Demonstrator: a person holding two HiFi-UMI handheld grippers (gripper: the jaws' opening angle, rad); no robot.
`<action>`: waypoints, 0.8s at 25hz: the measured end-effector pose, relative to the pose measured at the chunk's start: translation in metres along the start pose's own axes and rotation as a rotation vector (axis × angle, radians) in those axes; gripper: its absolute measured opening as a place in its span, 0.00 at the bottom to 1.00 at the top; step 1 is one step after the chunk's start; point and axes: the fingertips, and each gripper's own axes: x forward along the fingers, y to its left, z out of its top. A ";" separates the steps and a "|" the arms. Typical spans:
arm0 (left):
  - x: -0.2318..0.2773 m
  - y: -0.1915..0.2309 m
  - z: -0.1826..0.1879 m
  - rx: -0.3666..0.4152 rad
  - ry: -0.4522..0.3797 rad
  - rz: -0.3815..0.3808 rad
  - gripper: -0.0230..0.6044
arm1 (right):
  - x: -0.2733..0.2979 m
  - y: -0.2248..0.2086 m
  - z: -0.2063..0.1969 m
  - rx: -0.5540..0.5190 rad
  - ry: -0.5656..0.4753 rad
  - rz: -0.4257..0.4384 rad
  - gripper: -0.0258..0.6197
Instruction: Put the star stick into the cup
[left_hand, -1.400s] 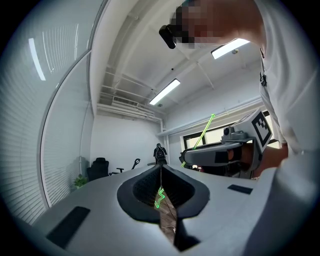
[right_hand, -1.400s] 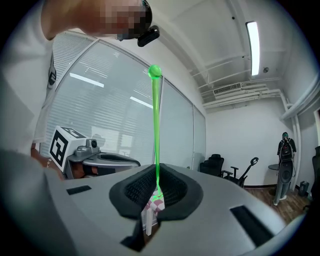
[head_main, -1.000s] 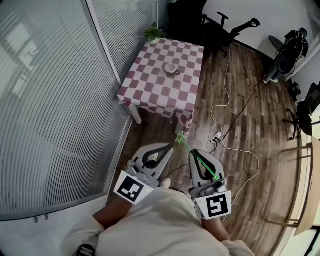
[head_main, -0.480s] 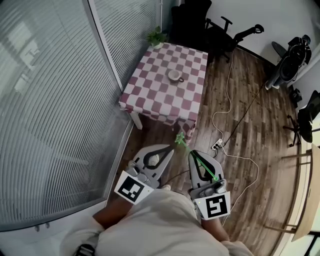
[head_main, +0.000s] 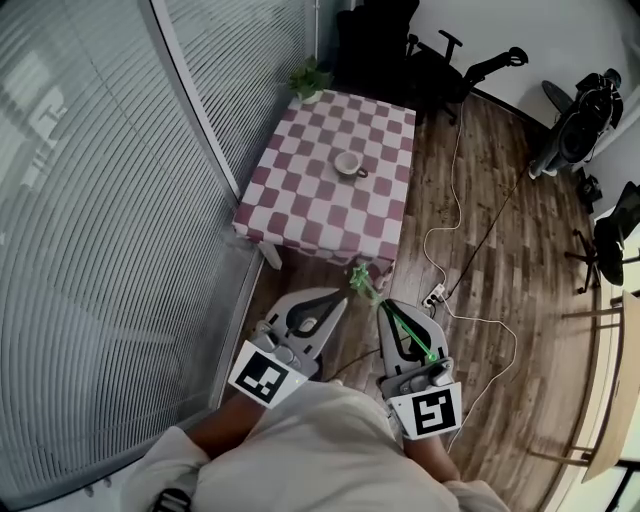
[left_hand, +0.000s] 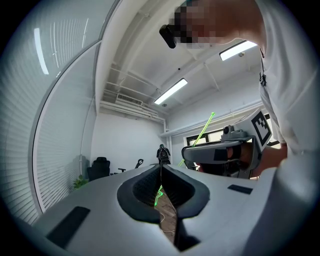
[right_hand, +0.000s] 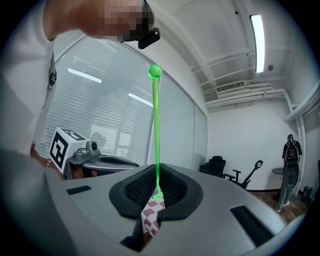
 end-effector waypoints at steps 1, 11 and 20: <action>0.004 0.008 0.000 -0.018 -0.011 0.005 0.09 | 0.008 -0.002 -0.001 -0.001 0.001 0.000 0.10; 0.033 0.081 -0.005 -0.022 0.001 -0.021 0.09 | 0.084 -0.024 -0.005 -0.003 0.028 -0.021 0.10; 0.054 0.143 -0.017 0.055 0.053 -0.082 0.09 | 0.149 -0.036 -0.008 0.004 0.033 -0.048 0.10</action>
